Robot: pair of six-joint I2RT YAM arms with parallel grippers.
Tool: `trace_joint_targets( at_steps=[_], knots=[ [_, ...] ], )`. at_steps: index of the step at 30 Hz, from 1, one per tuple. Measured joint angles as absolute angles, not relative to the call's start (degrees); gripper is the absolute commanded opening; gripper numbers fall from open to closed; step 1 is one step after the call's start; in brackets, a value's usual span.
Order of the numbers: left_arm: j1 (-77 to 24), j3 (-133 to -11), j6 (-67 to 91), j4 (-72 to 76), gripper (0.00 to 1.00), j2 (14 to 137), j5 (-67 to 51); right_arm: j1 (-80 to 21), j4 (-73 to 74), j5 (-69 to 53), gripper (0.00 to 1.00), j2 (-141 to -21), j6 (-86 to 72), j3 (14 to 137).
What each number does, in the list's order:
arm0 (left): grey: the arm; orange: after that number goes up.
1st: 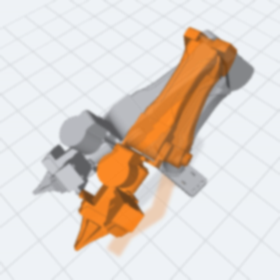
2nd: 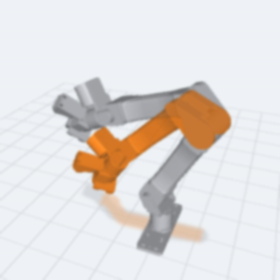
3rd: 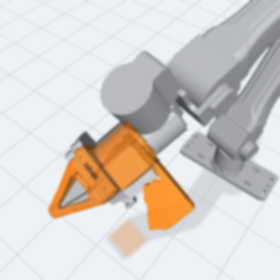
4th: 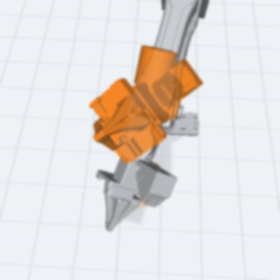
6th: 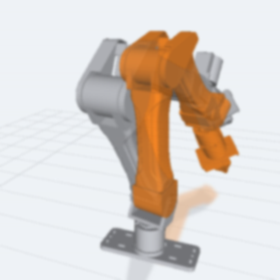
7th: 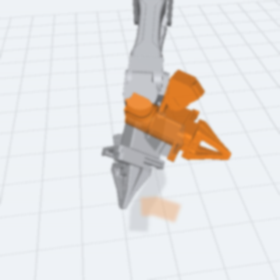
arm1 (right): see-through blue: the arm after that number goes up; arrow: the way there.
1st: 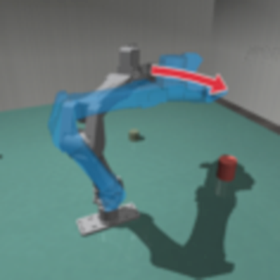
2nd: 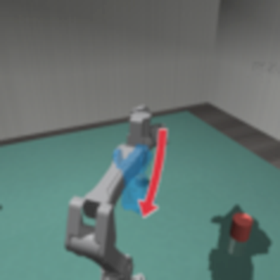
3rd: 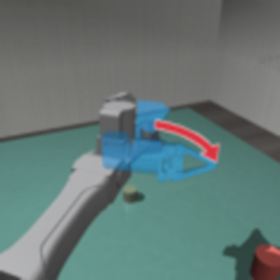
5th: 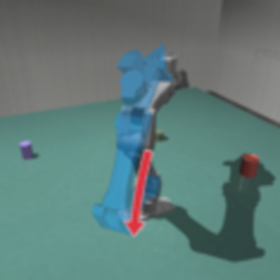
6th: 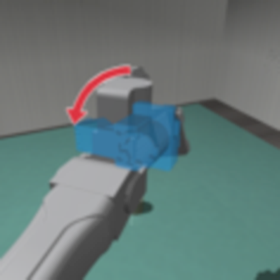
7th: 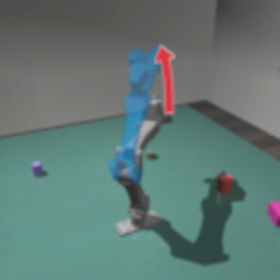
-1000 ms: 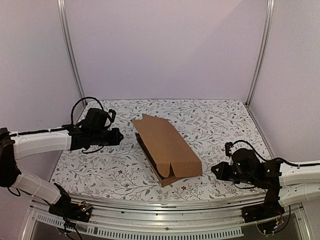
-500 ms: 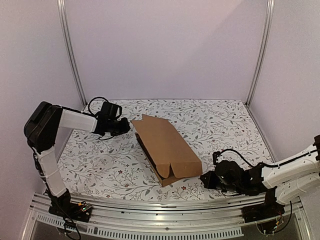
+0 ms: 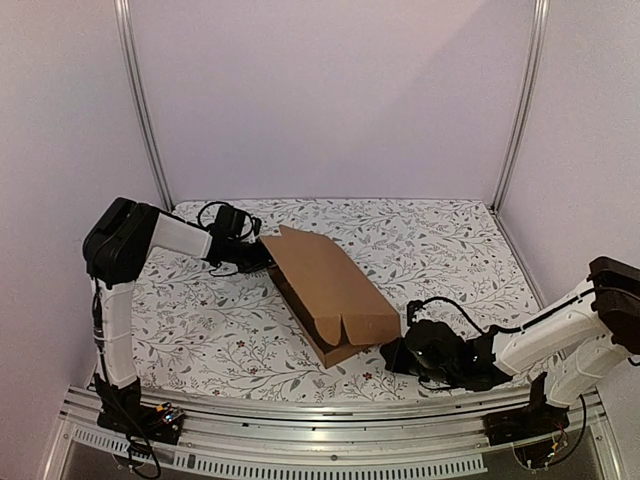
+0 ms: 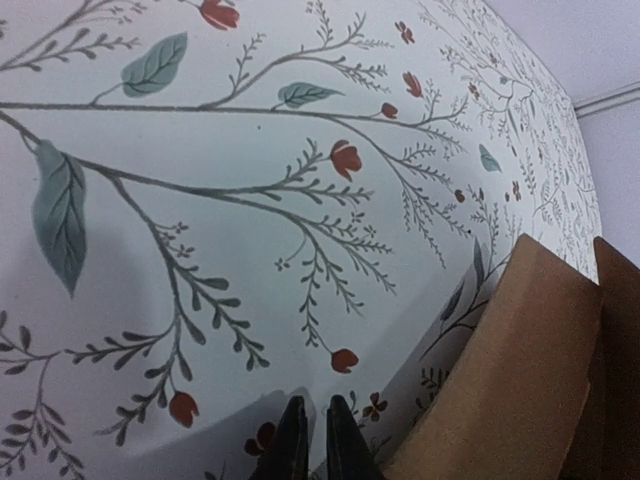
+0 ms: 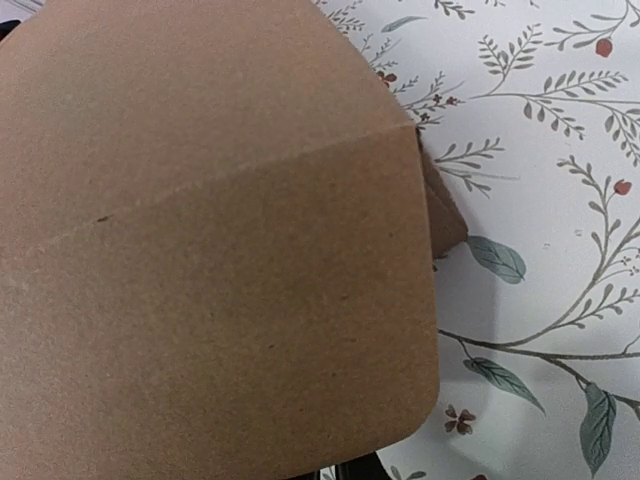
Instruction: Fold the paper box
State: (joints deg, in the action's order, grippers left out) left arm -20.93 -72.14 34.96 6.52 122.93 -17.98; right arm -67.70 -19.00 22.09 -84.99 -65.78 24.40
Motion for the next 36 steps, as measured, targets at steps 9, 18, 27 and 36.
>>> trace_joint_targets(
  at_steps=[9, 18, 27, 36],
  knots=[
    [-20.9, -64.5, 36.1, 14.0, 0.08, 121.7, -28.1, -67.9, -22.8, 25.7, 0.07, -91.3, -68.0, 26.0],
    [-22.8, -49.3, 38.5, 24.9, 0.08, 112.7, -27.7, -64.4, -22.7, 26.9, 0.10, -91.2, -66.8, 24.5],
    [-35.0, -35.4, 41.3, 29.2, 0.07, 105.3, -27.5, -54.6, -17.9, 18.8, 0.14, -80.7, -57.5, 19.4],
    [-38.6, -30.6, 42.5, 28.6, 0.11, 99.6, -23.9, -47.9, -4.8, 13.9, 0.22, -66.2, -46.9, 19.5]
  ],
)
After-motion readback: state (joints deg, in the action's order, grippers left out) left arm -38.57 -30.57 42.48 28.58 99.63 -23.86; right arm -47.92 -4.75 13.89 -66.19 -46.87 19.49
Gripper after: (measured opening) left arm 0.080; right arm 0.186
